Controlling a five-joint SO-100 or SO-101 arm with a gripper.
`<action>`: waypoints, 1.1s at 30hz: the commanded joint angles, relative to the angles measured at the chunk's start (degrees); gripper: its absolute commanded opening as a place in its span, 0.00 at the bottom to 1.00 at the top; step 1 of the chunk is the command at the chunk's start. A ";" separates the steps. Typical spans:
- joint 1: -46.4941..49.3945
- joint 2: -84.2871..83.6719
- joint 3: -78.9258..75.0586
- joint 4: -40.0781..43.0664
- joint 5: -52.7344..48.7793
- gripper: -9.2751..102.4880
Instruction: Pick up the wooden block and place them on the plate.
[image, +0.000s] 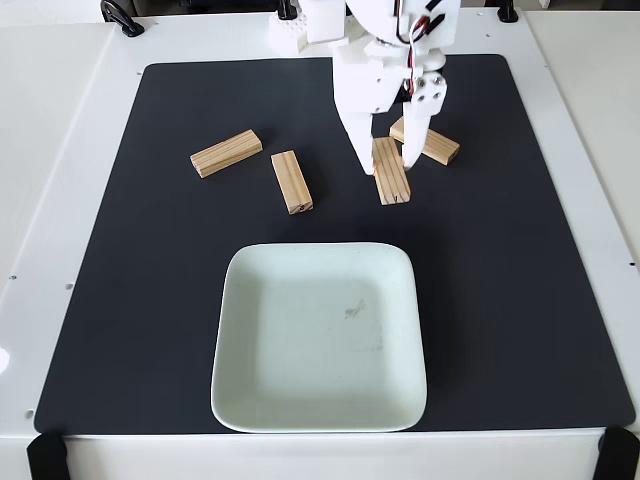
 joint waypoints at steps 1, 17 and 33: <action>-0.18 8.17 1.76 2.02 4.04 0.08; -0.62 10.20 1.58 -31.73 56.51 0.08; 9.76 -21.36 -36.91 -33.75 76.29 0.08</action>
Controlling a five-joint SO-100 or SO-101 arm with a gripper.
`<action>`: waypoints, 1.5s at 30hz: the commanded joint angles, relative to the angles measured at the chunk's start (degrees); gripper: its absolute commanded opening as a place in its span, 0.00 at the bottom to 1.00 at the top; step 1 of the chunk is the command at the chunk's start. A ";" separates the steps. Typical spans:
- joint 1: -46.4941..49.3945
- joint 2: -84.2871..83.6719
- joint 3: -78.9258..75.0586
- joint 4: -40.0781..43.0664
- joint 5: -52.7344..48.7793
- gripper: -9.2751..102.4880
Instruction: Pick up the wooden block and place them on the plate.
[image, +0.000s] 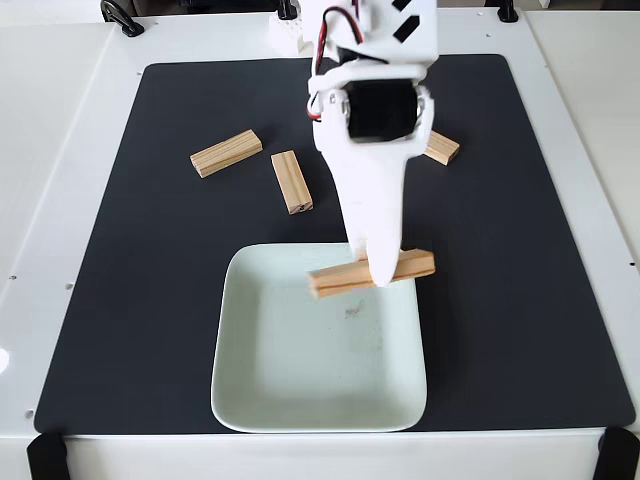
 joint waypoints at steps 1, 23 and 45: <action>2.11 -4.83 -10.72 -1.05 0.35 0.08; 5.10 -29.27 -32.78 -0.26 0.88 0.08; 2.55 -28.21 -30.15 -0.09 0.97 0.15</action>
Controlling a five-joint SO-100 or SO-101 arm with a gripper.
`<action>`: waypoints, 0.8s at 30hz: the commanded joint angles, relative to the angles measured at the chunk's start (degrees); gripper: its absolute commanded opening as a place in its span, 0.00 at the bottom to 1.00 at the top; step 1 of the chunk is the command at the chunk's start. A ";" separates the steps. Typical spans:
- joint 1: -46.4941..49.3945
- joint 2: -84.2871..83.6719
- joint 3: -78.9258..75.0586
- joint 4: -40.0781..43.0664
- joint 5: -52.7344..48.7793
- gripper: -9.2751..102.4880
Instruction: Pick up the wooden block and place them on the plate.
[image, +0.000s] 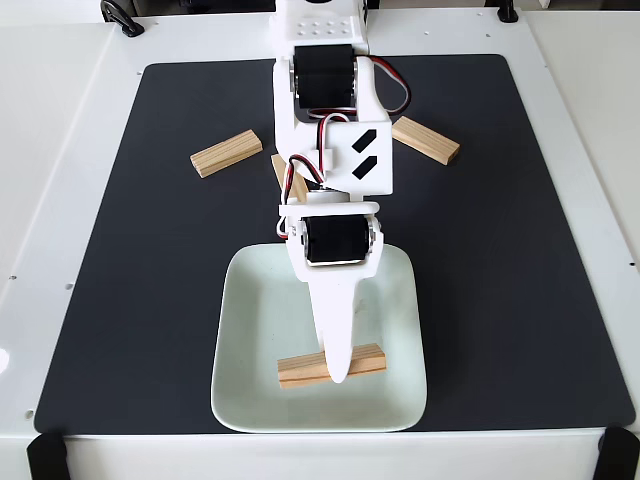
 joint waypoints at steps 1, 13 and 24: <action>0.09 2.20 0.44 -0.09 0.26 0.19; 0.18 6.59 6.15 -0.18 -0.53 0.39; -0.44 28.21 23.38 7.47 0.09 0.39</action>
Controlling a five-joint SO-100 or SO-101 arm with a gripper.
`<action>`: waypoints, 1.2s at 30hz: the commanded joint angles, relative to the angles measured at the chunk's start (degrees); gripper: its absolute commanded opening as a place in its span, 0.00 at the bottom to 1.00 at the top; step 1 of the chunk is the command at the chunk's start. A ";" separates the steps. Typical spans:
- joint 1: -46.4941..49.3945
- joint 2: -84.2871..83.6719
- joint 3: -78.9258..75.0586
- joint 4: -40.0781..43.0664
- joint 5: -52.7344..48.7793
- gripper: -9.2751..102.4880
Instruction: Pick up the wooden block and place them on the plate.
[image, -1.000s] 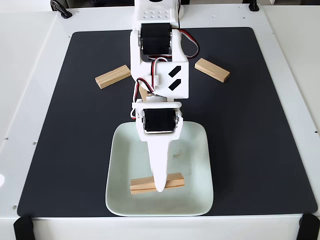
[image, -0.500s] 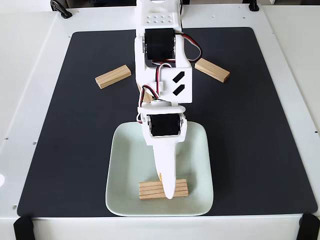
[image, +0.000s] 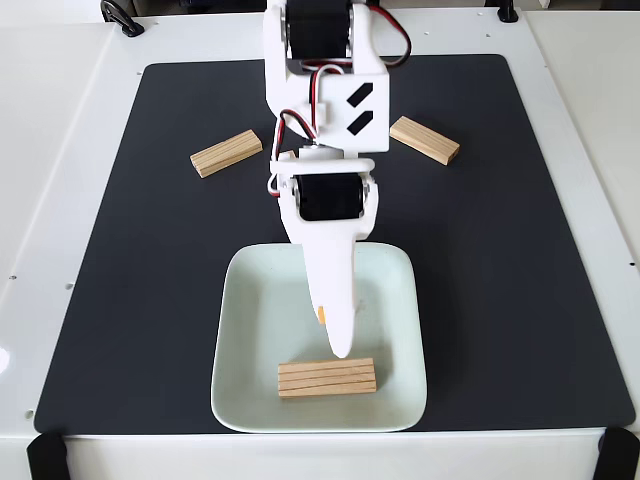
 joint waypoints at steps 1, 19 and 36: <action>-1.23 13.71 9.05 1.76 0.09 0.39; -4.13 58.27 57.83 1.85 -6.33 0.10; -0.79 72.51 82.62 1.85 -18.37 0.08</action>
